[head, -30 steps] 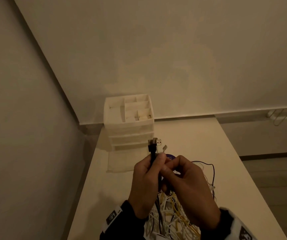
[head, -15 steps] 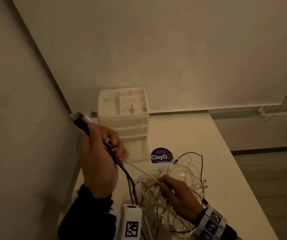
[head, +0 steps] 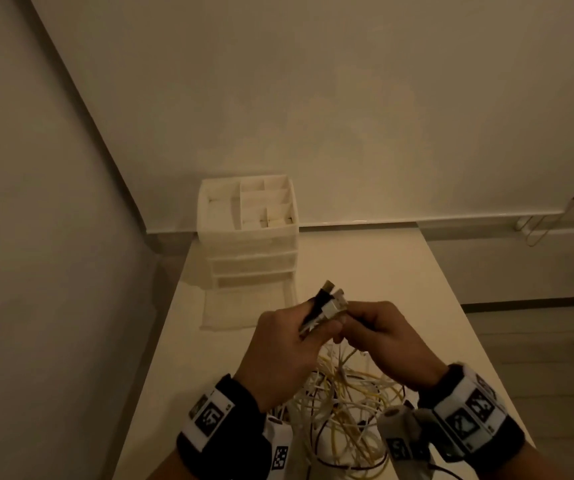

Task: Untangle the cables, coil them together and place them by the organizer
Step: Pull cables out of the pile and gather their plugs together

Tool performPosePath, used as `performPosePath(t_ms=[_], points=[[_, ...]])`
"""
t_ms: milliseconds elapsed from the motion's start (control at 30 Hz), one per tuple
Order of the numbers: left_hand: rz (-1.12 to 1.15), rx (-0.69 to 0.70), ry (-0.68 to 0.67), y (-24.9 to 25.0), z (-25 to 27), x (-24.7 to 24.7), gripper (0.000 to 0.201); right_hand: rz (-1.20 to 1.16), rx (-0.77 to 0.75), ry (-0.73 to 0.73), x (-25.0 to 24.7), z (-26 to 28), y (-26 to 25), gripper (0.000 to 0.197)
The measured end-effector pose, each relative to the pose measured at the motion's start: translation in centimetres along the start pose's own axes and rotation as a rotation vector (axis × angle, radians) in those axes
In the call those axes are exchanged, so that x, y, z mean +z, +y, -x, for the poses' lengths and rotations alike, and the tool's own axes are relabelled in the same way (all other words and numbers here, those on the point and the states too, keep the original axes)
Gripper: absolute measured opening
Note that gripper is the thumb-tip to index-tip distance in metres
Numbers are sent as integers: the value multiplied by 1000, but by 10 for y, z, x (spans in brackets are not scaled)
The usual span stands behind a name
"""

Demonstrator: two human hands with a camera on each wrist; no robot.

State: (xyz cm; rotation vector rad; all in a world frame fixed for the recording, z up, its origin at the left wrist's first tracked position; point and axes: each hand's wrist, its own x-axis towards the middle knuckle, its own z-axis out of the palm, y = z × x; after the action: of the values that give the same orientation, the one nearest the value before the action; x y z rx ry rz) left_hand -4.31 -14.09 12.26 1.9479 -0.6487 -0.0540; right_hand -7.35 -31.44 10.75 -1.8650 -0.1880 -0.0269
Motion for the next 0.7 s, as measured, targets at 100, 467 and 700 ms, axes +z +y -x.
performPosePath(t_ms=[100, 467, 700], points=[[3, 67, 94, -2, -4, 4, 18, -61, -16, -9, -5, 0, -10, 36], [230, 65, 483, 18, -15, -31, 14, -95, 37, 35, 24, 24, 55, 34], [324, -21, 723, -8, -14, -69, 18, 163, 46, 124, 39, 15, 87, 23]])
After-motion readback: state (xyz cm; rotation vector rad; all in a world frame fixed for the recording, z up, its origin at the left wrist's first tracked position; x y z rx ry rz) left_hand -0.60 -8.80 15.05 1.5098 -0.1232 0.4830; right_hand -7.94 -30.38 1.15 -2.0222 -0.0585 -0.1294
